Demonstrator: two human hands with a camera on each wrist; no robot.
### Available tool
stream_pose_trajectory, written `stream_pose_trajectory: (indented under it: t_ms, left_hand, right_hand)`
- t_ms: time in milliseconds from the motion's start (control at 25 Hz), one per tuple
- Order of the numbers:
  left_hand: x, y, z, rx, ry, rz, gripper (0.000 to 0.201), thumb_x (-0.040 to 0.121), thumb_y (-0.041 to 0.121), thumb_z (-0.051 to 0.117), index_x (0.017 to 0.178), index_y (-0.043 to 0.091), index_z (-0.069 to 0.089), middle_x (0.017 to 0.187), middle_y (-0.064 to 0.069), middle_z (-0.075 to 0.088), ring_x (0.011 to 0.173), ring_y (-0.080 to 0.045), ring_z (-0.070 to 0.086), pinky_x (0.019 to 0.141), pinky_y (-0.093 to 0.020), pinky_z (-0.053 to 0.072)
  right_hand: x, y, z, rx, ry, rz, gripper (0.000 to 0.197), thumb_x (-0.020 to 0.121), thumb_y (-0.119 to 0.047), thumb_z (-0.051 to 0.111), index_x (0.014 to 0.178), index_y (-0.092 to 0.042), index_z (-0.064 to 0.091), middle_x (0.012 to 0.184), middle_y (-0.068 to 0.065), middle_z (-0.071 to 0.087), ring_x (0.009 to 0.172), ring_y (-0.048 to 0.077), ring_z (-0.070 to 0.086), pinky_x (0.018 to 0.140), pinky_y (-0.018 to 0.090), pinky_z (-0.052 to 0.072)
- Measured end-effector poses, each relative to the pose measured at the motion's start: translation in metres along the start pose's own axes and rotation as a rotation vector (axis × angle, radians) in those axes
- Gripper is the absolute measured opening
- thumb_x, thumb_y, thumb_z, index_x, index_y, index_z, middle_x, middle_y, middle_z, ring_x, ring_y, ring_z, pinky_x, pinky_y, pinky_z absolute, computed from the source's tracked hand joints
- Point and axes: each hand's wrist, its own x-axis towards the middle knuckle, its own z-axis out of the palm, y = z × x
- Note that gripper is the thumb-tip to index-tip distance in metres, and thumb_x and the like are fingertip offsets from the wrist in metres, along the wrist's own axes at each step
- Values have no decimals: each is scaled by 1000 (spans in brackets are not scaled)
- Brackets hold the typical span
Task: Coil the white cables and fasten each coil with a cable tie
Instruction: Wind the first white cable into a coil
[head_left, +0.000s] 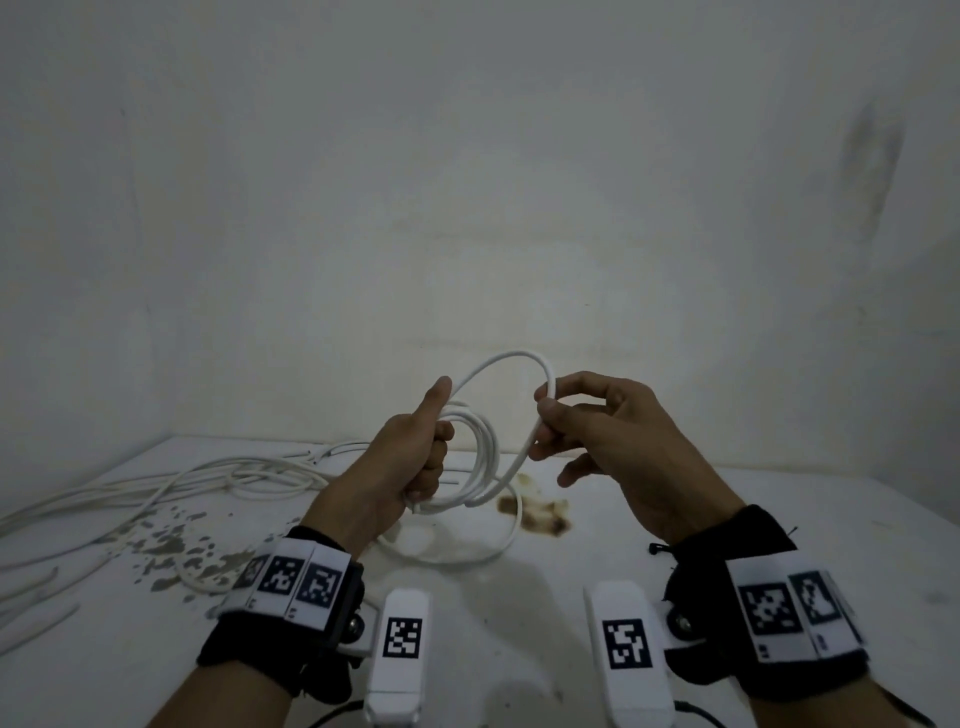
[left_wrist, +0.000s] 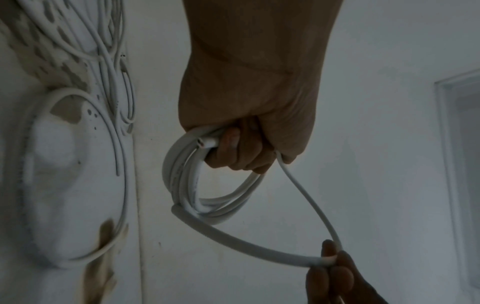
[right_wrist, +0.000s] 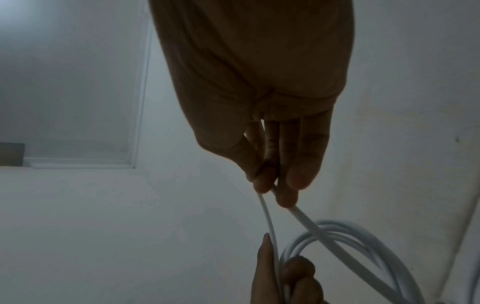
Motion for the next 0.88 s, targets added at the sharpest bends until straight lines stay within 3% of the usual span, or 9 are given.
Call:
stream_pose_trajectory:
  t_ms: [280,440,640,800,880]
  left_hand:
    - [-2,2,3,16,-52,-16,54,88,70,47,66,21,38,52,6,19,42,-13,14,42,-23,16]
    - [-3,4,-1,-89,-113,-20,53,90,66,49,62,23,34,51,6,15,39,-11,10,38,-22,16]
    - [-9,11,-7,-236,-222,-23,51,93,58,48,57,24,33,42,9,16,30,-7,10,34,-17,13]
    - [-12,14,-5,-176,-257,-25,52,91,59,49,55,24,35,43,8,15,32,-7,9,34,-17,14]
    - [-13,13,-1,-242,-299,-37,50,89,58,50,56,24,34,41,9,16,29,-6,11,34,-17,11]
  right_hand:
    - [1,-7,11,74,102,-62,15,97,-16,63,103,-3,68,66,7,69,65,21,69,53,31,53]
    - [3,-4,9,9,187,-67,10,95,-15,65,100,-8,71,64,9,67,58,18,66,49,30,53]
    - [5,4,-4,-186,322,-141,14,97,-33,63,106,-29,72,74,8,65,56,20,68,48,34,57]
    - [10,14,-13,-380,498,-228,12,100,-40,55,102,-36,66,73,3,67,63,26,70,58,46,61]
    - [14,22,-7,-356,519,-249,11,101,-37,54,103,-33,64,76,4,69,67,24,70,64,46,62]
